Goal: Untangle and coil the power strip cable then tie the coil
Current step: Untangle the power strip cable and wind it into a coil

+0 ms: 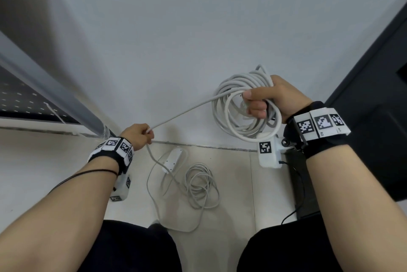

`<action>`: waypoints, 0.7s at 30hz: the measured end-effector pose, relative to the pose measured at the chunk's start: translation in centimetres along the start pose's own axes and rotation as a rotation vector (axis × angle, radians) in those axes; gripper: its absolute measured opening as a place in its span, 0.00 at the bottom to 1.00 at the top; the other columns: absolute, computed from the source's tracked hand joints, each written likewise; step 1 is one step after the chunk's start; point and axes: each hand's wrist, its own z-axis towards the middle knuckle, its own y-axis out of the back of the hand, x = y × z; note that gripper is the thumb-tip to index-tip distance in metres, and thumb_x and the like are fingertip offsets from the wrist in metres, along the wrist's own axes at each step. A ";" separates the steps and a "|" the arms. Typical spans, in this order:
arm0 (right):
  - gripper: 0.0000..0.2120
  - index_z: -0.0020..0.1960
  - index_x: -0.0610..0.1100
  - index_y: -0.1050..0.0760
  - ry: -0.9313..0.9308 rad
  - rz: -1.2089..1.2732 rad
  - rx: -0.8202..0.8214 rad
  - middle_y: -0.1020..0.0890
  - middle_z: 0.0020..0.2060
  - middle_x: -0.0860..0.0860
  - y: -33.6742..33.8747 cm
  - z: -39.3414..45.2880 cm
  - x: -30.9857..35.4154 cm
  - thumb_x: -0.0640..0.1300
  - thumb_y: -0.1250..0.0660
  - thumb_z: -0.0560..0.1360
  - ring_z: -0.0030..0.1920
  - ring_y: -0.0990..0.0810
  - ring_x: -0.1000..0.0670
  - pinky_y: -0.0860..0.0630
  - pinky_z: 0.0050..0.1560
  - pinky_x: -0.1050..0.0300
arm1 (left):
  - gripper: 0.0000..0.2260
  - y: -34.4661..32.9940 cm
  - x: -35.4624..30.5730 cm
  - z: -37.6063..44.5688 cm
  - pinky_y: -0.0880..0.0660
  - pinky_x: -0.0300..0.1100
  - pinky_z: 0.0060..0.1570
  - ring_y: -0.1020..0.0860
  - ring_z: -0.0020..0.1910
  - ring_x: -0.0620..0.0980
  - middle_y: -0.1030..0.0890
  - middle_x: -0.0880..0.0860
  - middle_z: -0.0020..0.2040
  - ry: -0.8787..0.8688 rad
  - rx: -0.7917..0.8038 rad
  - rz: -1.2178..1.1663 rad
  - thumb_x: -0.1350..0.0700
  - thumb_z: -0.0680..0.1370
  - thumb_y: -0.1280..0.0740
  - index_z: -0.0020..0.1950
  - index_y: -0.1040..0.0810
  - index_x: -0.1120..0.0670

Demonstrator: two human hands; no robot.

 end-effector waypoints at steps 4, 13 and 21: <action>0.07 0.39 0.36 0.28 0.029 -0.009 -0.028 0.34 0.22 0.47 0.0 0.0 0.0 0.31 0.38 0.76 0.23 0.35 0.48 0.35 0.35 0.51 | 0.13 -0.1 1.2 0.2 0.30 0.41 0.44 0.26 0.38 0.50 0.21 0.49 0.38 0.086 0.050 0.037 0.51 0.80 0.35 0.37 0.18 0.51; 0.05 0.43 0.35 0.28 0.049 -0.060 -0.066 0.29 0.23 0.46 0.7 0.8 -0.5 0.34 0.35 0.78 0.24 0.29 0.47 0.31 0.33 0.52 | 0.16 2.2 -0.5 -0.3 0.29 0.41 0.27 0.29 0.21 0.53 0.32 0.53 0.24 0.021 -0.235 -0.397 0.47 0.82 0.43 0.41 0.23 0.52; 0.10 0.38 0.37 0.26 -0.024 -0.139 -0.119 0.26 0.26 0.45 -0.1 1.1 -1.3 0.36 0.32 0.77 0.29 0.26 0.45 0.26 0.36 0.52 | 0.04 4.9 -5.4 -1.7 0.33 0.41 0.33 0.26 0.33 0.46 0.22 0.53 0.39 -0.208 -0.298 -0.235 0.55 0.82 0.42 0.54 0.31 0.46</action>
